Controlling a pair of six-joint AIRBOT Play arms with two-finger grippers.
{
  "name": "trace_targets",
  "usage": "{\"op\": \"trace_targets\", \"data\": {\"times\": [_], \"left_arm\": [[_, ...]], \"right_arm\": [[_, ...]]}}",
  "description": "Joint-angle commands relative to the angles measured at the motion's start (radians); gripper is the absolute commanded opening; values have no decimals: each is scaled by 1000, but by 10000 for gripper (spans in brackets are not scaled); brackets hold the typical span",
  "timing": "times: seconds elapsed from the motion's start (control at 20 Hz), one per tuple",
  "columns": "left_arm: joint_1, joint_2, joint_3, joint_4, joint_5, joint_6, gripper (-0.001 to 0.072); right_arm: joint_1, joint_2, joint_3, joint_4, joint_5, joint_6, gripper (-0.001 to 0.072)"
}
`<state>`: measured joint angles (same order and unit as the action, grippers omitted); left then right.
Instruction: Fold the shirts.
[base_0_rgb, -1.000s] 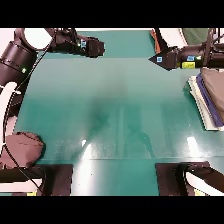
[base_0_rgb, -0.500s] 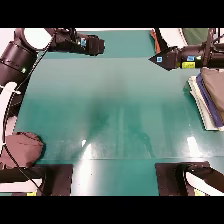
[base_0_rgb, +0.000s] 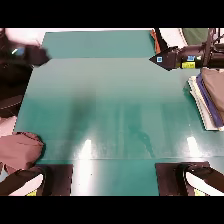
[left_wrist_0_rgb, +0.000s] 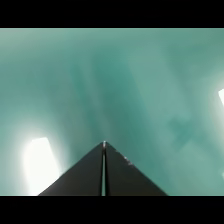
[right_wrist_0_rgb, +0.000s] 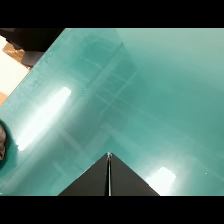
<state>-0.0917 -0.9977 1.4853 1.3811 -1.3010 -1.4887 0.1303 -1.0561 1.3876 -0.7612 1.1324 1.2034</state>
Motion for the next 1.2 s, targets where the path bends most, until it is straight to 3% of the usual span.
{"op": "trace_targets", "data": {"times": [0.0, 0.1, 0.15, 0.2, 0.25, 0.5, 0.65, 0.7, 0.8, 0.85, 1.15], "left_arm": [[130, 198, -257, 198, -194, -8, 29], [177, 238, -397, 307, -283, -34, 32], [198, 248, -473, 351, -306, -34, 213], [216, 255, -547, 379, -305, -49, 533], [232, 255, -612, 394, -303, -61, 613], [253, 255, -913, 397, -202, -98, 616], [253, 255, -974, 396, -197, -116, 615], [253, 255, -972, 396, -206, -137, 540], [253, 255, -958, 393, -215, -137, 81], [253, 255, -937, 391, -215, -137, 28], [147, 254, -455, 320, -215, -140, 26]], "right_arm": [[0, 0, -6, 2, -6, 0, 17], [0, 0, -37, 2, -15, 0, 17], [0, 0, -56, 2, -15, 0, 17], [0, 0, -74, 2, -15, 0, 17], [0, 0, -89, 2, -16, 0, 18], [0, 1, -124, 3, -18, 0, 17], [0, 1, -118, 5, -42, 0, 17], [0, 1, -118, 8, -49, 0, 17], [0, 1, -117, 11, -61, 0, 17], [0, 1, -117, 11, -63, 0, 18], [0, 0, 42, 10, -68, 2, 17]]}}
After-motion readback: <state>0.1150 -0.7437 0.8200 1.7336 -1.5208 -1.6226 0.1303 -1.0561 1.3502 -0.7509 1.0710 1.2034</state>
